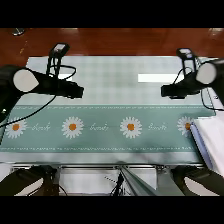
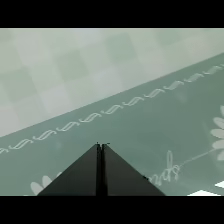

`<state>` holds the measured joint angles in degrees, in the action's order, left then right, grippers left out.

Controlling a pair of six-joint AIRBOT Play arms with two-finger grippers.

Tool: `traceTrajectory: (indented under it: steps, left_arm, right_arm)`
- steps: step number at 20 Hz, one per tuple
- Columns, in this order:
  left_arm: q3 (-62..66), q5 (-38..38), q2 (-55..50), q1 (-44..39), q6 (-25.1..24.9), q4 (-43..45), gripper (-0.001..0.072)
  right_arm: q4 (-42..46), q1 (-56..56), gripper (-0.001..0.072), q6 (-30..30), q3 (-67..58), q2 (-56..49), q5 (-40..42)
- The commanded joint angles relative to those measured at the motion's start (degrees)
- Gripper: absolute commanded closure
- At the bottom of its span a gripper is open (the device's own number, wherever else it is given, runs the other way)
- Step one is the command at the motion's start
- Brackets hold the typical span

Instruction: Fold the shirts.

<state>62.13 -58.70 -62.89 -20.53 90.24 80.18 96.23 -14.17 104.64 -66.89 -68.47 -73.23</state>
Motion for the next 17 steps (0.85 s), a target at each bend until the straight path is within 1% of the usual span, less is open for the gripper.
traceTrajectory:
  steps: [1,3,17]
  left_arm:
    - [-2.84,0.42,-0.48,3.19,3.37,6.21,0.0689]
    - [-2.84,0.26,-0.57,4.17,3.52,6.23,0.0689]
    - [-2.84,0.24,-0.96,4.20,3.52,6.23,0.0689]
  right_arm:
    - [5.79,-2.32,0.0686,6.80,0.59,-5.29,0.44]
    - [5.92,-2.36,0.0686,6.97,0.57,-5.22,1.14]
    - [5.92,-2.36,0.0686,6.99,0.57,-5.22,1.18]
